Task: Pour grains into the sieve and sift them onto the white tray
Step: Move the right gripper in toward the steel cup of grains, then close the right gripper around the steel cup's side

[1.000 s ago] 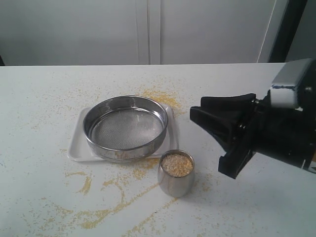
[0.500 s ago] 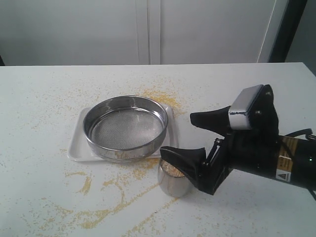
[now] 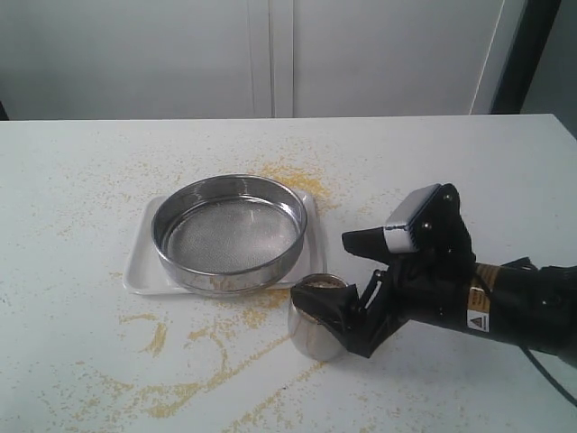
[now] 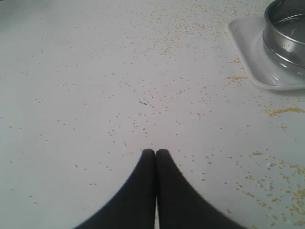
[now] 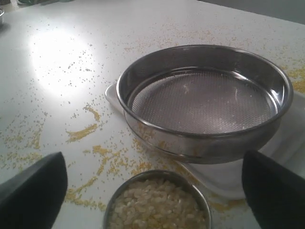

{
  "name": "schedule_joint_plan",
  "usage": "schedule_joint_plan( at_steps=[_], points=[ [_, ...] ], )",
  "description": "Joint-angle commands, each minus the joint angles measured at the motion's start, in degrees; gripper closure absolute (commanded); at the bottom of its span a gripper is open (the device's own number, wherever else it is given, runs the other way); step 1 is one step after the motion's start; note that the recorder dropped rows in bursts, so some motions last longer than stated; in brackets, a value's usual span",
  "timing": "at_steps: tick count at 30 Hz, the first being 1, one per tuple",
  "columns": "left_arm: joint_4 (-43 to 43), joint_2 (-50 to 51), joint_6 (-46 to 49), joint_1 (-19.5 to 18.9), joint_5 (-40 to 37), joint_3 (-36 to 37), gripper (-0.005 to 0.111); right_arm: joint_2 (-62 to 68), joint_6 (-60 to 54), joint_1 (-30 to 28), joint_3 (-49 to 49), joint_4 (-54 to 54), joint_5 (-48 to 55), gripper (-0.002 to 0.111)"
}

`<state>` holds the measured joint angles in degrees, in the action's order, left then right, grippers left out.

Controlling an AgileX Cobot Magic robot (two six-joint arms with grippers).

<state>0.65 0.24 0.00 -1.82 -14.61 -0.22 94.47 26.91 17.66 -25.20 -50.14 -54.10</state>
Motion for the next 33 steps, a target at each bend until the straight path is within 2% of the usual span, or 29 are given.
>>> schedule_joint_plan(
  at_steps=[1,9,33],
  points=[
    [0.7,-0.2,0.0,0.1,0.1,0.2,0.107,2.5,-3.2,0.1,-0.4,0.4,-0.8,0.016],
    [0.7,-0.2,0.0,0.1,0.1,0.2,0.107,8.3,-4.2,0.1,-2.2,0.3,-1.3,0.016],
    [0.7,-0.2,0.0,0.1,0.1,0.2,0.107,15.2,-7.6,0.1,-3.0,1.8,-1.4,0.016]
  ],
)
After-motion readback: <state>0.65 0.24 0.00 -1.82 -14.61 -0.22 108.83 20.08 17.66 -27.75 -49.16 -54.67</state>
